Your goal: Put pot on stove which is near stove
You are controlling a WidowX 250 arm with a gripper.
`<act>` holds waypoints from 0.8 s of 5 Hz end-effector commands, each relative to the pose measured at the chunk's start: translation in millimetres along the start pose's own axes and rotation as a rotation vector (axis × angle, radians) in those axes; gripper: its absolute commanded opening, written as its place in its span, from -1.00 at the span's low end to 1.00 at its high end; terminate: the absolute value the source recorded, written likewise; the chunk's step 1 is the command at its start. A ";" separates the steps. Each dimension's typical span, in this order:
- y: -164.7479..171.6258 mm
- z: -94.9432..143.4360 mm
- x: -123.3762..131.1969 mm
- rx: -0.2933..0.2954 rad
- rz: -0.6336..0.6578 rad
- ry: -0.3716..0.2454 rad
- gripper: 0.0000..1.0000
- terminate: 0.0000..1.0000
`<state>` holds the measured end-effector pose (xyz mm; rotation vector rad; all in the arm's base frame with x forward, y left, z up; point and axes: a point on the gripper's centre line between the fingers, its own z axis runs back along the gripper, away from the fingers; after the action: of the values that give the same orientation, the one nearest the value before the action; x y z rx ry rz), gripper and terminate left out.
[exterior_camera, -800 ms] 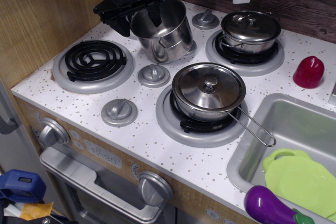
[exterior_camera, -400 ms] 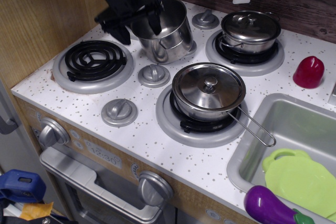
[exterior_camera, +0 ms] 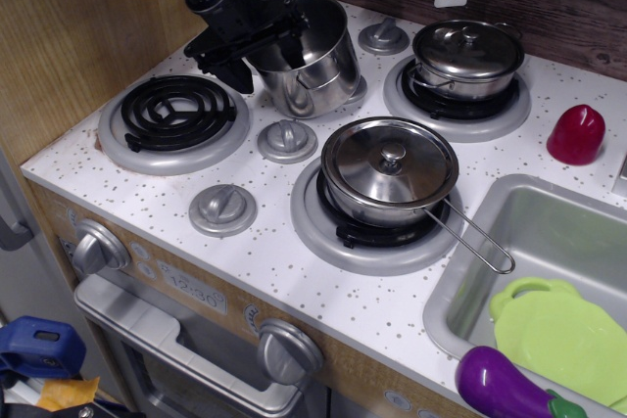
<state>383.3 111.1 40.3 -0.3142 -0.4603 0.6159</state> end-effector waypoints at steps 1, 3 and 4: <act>-2.0 7.2 6.9 -0.016 -0.008 -0.045 -1.00 -1.00; 1.2 10.1 9.1 0.009 -0.032 -0.063 -1.00 -1.00; 2.2 28.6 13.0 0.084 -0.069 -0.082 -1.00 -1.00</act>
<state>368.2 127.0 52.6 -0.1617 -0.4426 0.5867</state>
